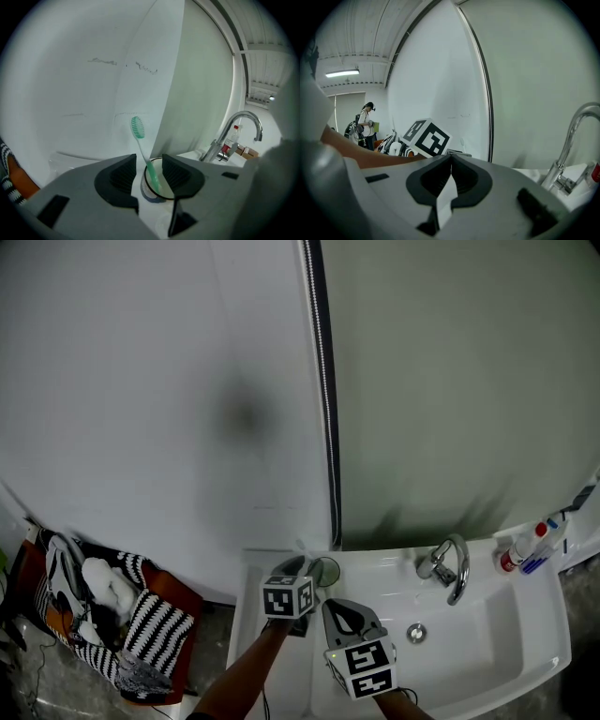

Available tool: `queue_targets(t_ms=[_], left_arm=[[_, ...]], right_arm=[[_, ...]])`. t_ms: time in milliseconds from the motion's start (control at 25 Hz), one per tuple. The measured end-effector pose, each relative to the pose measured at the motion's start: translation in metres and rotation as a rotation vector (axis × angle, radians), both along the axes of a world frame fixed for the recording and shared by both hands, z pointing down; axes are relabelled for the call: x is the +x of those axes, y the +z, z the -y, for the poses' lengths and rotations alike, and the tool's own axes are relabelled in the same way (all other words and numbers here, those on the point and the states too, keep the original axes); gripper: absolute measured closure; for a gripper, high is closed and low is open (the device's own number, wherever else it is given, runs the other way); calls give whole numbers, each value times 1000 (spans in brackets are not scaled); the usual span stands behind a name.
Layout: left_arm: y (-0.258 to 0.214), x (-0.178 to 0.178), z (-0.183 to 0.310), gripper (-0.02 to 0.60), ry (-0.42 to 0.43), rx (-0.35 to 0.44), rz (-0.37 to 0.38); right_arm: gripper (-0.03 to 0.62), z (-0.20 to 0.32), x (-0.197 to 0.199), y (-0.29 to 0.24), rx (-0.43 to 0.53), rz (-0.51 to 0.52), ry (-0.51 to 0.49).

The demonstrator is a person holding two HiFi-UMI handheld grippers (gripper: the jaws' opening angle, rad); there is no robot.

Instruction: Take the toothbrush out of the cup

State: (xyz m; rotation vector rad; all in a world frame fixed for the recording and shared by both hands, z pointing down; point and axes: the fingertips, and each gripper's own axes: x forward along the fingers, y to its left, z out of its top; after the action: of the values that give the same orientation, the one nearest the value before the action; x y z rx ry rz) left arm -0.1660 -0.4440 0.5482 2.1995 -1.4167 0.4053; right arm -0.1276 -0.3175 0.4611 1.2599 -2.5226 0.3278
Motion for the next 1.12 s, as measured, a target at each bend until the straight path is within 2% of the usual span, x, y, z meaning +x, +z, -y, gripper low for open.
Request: queue_targets(t_ms=[280, 640, 840, 1120], left_arm=[[6, -2, 11, 427, 4, -31, -53], [3, 2, 13, 524, 19, -13, -83], [-5, 6, 13, 549, 22, 16, -49], [-20, 13, 6, 551, 49, 73, 20]], right_arm=[[582, 4, 5, 8, -26, -1, 8], [582, 4, 8, 18, -49, -14, 19], [582, 2, 13, 21, -57, -9, 26], [582, -4, 17, 19, -47, -10, 27]])
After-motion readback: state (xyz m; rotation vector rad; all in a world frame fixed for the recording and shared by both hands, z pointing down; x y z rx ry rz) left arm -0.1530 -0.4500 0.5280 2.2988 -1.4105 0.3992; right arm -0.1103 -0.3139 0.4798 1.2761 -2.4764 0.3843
